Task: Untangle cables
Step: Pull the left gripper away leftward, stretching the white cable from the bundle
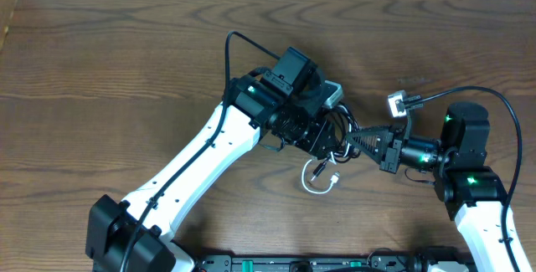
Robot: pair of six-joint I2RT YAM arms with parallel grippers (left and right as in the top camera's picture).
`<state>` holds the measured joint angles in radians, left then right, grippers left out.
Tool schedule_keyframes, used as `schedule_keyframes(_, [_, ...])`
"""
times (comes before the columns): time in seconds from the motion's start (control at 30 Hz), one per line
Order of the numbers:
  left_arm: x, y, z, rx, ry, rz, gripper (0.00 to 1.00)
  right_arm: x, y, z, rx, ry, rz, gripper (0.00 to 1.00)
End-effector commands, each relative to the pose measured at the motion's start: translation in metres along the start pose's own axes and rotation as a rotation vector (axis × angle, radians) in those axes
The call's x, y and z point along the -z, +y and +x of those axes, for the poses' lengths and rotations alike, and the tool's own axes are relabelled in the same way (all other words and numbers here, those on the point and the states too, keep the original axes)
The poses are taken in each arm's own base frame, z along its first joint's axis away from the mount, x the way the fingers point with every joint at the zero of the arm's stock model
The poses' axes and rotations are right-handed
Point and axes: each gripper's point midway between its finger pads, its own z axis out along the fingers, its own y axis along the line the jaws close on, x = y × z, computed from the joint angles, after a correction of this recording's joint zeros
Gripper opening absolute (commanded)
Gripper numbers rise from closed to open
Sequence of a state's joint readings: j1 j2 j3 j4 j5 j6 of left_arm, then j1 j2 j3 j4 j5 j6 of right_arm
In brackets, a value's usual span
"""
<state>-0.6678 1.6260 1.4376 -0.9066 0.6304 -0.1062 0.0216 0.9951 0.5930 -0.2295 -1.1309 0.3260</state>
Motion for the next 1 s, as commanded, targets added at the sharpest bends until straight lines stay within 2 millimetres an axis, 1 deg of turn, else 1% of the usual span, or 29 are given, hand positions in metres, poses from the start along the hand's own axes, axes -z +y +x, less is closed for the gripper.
schedule_keyframes(0.0, [0.006, -0.006, -0.001, -0.030, -0.022, 0.020, 0.44, 0.001, 0.013, 0.004, -0.005, 0.023, -0.075, 0.01])
schedule_keyframes(0.13, [0.006, -0.006, -0.002, -0.034, -0.028, 0.021, 0.44, 0.001, 0.016, 0.004, 0.000, 0.026, -0.090, 0.01])
schedule_keyframes(0.27, [0.006, -0.006, -0.002, -0.034, -0.028, 0.021, 0.43, 0.002, 0.026, 0.003, 0.031, 0.033, -0.147, 0.01])
schedule_keyframes(0.33, [0.006, -0.006, -0.002, -0.034, -0.028, 0.021, 0.41, 0.002, 0.029, 0.003, 0.043, 0.035, -0.164, 0.01])
schedule_keyframes(0.4, [0.006, -0.006, -0.003, -0.036, -0.031, 0.021, 0.25, 0.002, 0.028, 0.002, 0.043, 0.033, -0.158, 0.01])
schedule_keyframes(0.43, [0.006, -0.006, -0.003, -0.036, -0.031, 0.017, 0.09, 0.002, 0.025, 0.001, 0.043, 0.027, -0.142, 0.01])
schedule_keyframes(0.47, [0.006, -0.005, -0.003, -0.035, -0.032, 0.013, 0.08, 0.001, 0.022, 0.000, 0.041, 0.021, -0.123, 0.01])
schedule_keyframes(0.53, [0.007, -0.002, -0.004, -0.031, -0.035, 0.003, 0.07, 0.000, 0.009, -0.002, 0.020, 0.003, -0.050, 0.01])
schedule_keyframes(0.6, [0.009, 0.007, -0.005, -0.019, -0.042, -0.031, 0.07, 0.000, -0.011, -0.001, -0.026, -0.013, 0.060, 0.01])
schedule_keyframes(0.67, [0.013, 0.021, -0.004, 0.008, -0.043, -0.087, 0.07, 0.004, -0.038, 0.006, -0.094, -0.019, 0.209, 0.01])
schedule_keyframes(0.7, [0.016, 0.029, -0.003, 0.026, -0.041, -0.111, 0.07, 0.009, -0.057, 0.012, -0.138, -0.018, 0.317, 0.01])
schedule_keyframes(0.77, [0.023, 0.044, 0.001, 0.069, -0.033, -0.151, 0.08, 0.026, -0.093, 0.028, -0.217, -0.006, 0.547, 0.01])
schedule_keyframes(0.83, [0.031, 0.057, 0.005, 0.111, -0.030, -0.175, 0.07, 0.052, -0.124, 0.048, -0.291, 0.014, 0.784, 0.01])
schedule_keyframes(0.87, [0.036, 0.063, 0.006, 0.135, -0.031, -0.181, 0.07, 0.067, -0.136, 0.058, -0.324, 0.027, 0.898, 0.01])
schedule_keyframes(0.9, [0.040, 0.068, 0.006, 0.153, -0.035, -0.187, 0.08, 0.079, -0.143, 0.066, -0.341, 0.045, 0.980, 0.01])
schedule_keyframes(0.97, [0.049, 0.081, 0.007, 0.189, -0.049, -0.203, 0.07, 0.093, -0.149, 0.076, -0.355, 0.070, 1.070, 0.01])
